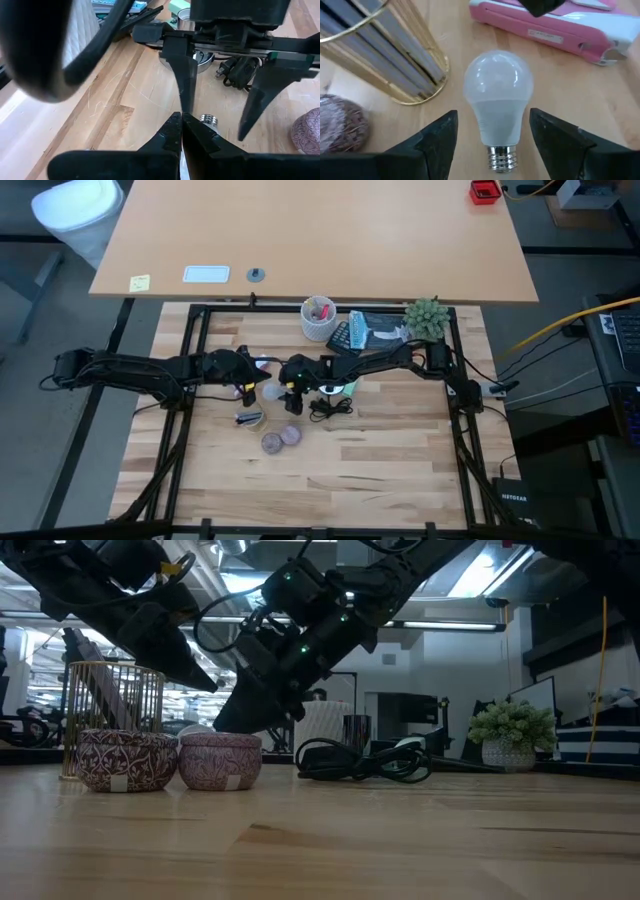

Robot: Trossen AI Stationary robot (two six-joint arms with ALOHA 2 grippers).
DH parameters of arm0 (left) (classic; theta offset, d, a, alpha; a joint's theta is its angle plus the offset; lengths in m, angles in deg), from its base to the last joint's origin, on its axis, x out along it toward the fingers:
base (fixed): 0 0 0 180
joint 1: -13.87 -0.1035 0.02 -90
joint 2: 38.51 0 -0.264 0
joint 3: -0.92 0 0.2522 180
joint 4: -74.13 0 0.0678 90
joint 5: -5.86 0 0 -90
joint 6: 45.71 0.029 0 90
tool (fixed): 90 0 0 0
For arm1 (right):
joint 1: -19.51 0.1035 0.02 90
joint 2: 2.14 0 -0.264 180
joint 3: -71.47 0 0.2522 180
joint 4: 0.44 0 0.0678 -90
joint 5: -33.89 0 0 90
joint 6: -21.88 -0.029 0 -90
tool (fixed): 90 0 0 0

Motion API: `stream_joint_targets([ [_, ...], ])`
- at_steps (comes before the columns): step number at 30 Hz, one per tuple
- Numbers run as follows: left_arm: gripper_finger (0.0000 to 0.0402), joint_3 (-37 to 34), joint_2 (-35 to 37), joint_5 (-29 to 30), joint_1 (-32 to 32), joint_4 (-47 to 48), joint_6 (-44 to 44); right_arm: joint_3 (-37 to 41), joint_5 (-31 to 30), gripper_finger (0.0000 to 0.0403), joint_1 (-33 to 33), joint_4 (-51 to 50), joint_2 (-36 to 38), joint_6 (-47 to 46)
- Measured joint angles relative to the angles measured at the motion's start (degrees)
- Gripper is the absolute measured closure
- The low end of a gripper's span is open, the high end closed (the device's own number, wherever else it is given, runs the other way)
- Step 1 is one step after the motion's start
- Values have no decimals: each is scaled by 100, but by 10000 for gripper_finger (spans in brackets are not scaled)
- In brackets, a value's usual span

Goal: Screw lightbulb
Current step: Insert the white lightbulb into the silver lamp

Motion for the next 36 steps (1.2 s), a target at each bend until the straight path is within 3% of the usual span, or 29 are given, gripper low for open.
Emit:
stream_joint_targets([
  [14, 398, -4, -4, -1, 1, -7, -4, 0, -576, 159, -39, 75, -296, -17],
  [27, 398, -4, -4, 0, 2, -2, -43, 0, -523, 267, -39, 49, -350, -4],
  [36, 398, -4, -2, 4, 2, -57, -197, 0, -521, 243, -37, -138, -227, -192],
])
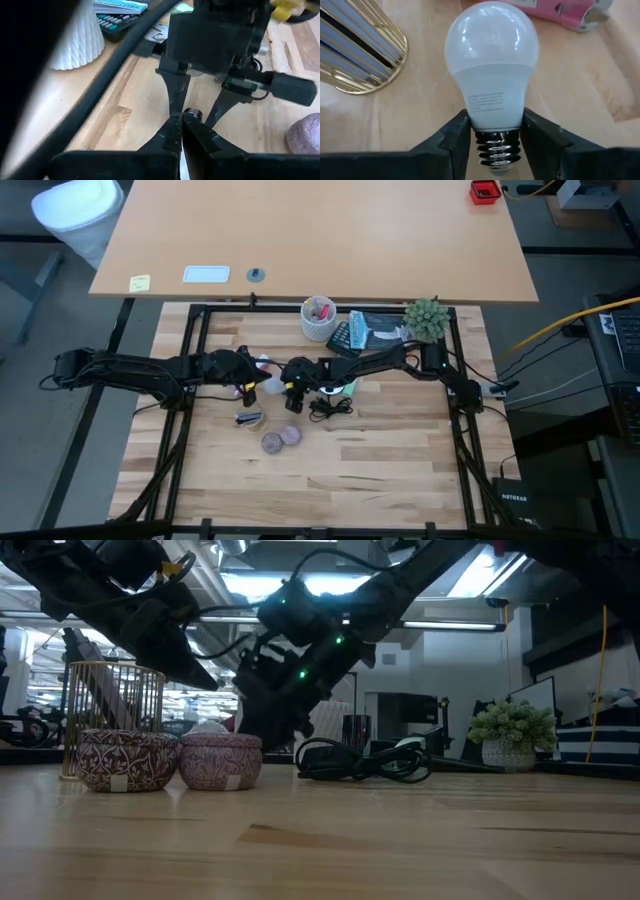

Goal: Screw lightbulb
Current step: Insert the white lightbulb into the silver lamp

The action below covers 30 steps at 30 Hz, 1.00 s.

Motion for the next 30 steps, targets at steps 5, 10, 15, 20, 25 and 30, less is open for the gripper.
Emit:
stream_joint_targets([
  [5, 398, 2, 4, 4, -1, -21, -34, 0, -141, 254, 0, -549, 398, 50],
  [10, 398, 4, 7, 12, -1, -277, -31, 0, -359, 260, 0, -1154, 861, 276],
  [15, 398, 4, 7, 13, 0, -359, -121, 0, -565, 251, 0, -1866, 1374, 354],
  [20, 398, 4, 7, 11, 0, -363, -360, 0, -1007, 253, 0, -2755, 1937, 594],
  [25, 398, 4, 7, 9, 2, -367, -557, 0, -1110, 254, 0, -3406, 2525, 633],
  [30, 398, 4, 7, 9, 2, -430, -632, 0, -1108, 254, 0, -3792, 3159, 640],
])
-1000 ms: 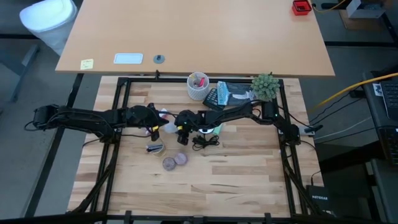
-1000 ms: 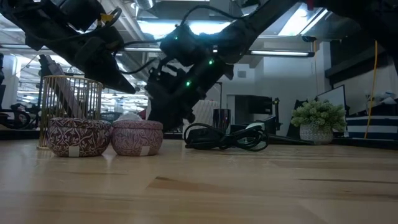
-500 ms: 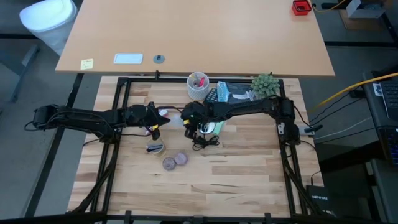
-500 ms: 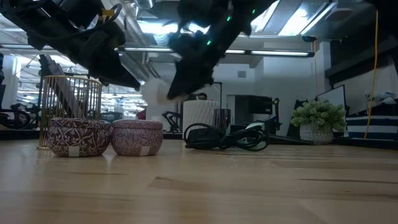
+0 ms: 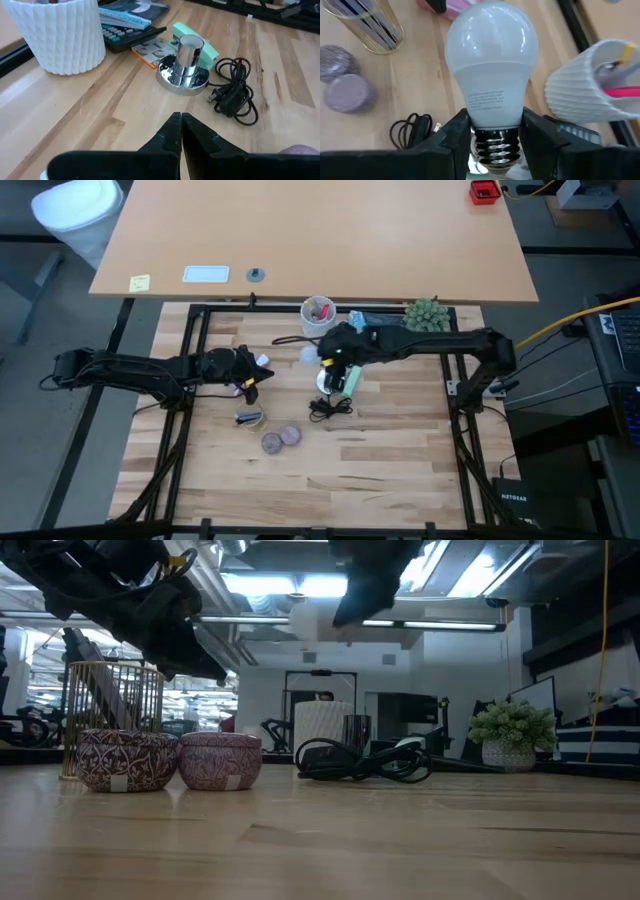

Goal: Screw lightbulb
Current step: Insert the white lightbulb into the silver lamp

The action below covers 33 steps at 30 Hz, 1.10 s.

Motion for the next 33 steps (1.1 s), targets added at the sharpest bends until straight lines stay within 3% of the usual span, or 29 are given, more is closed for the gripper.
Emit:
stream_joint_targets([
  [8, 398, 0, 0, -4, 4, -9, -250, 232, -2, 254, 0, -472, 1099, 28],
  [12, 398, 0, -4, -7, 4, -223, -382, 910, -158, 255, 2, -305, 1863, -8],
  [15, 398, 0, -9, -7, 4, -573, -378, 1753, -343, 255, 3, 410, 2520, -45],
  [19, 398, 0, -9, -2, 56, -1192, -448, 3380, -186, 255, 0, 2326, 3260, -33],
  [23, 398, 0, -118, -6, 278, -2028, -448, 5196, 290, 255, 0, 5173, 3479, -152],
  [28, 398, 0, -751, -7, 635, -3312, -336, 7000, 665, 255, 0, 9118, 2911, -522],
  [33, 398, 2, -1934, -10, 877, -4974, -338, 7591, 511, 255, 0, 11111, 1863, -675],
])
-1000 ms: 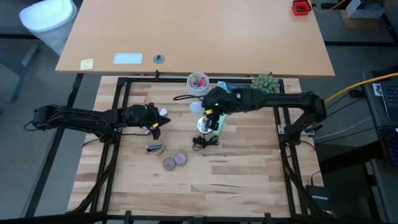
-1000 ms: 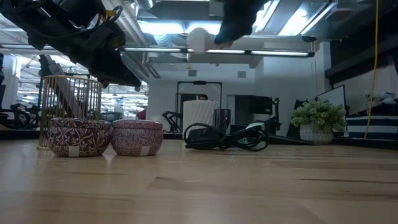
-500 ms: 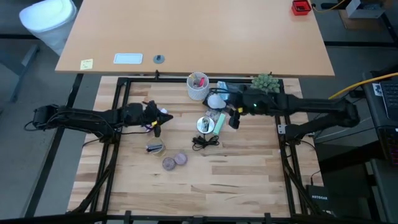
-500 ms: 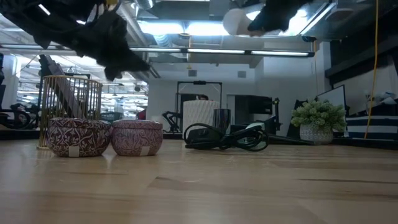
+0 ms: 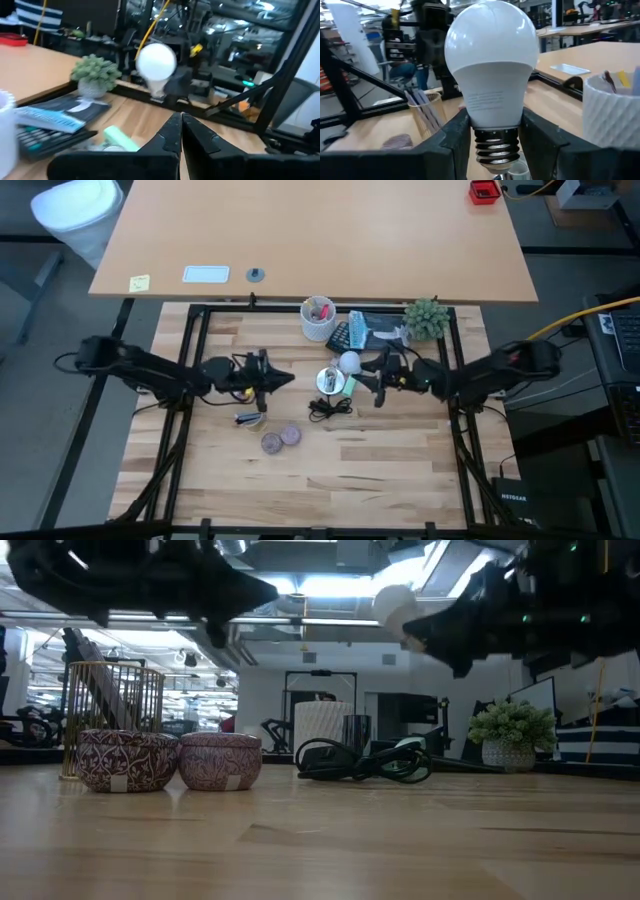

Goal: Screw lightbulb
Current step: Insert the white lightbulb into the silver lamp

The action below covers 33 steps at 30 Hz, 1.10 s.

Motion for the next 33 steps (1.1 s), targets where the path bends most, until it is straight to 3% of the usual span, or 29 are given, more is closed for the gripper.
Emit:
stream_joint_targets([
  [5, 398, 443, -1381, 1, 55, -1026, 4, -460, 1, 255, 0, 805, -1370, 193],
  [12, 398, 1257, -2511, 23, -85, -992, 270, -1149, 64, 255, -15, 2197, -2942, 391],
  [27, 398, 1369, -2614, 23, -195, -1036, 279, -1136, 30, 255, -296, 2141, -3011, 519],
  [33, 398, 1369, -2612, 23, -192, -1044, 262, -1133, 700, 255, -567, 2164, -2560, 486],
])
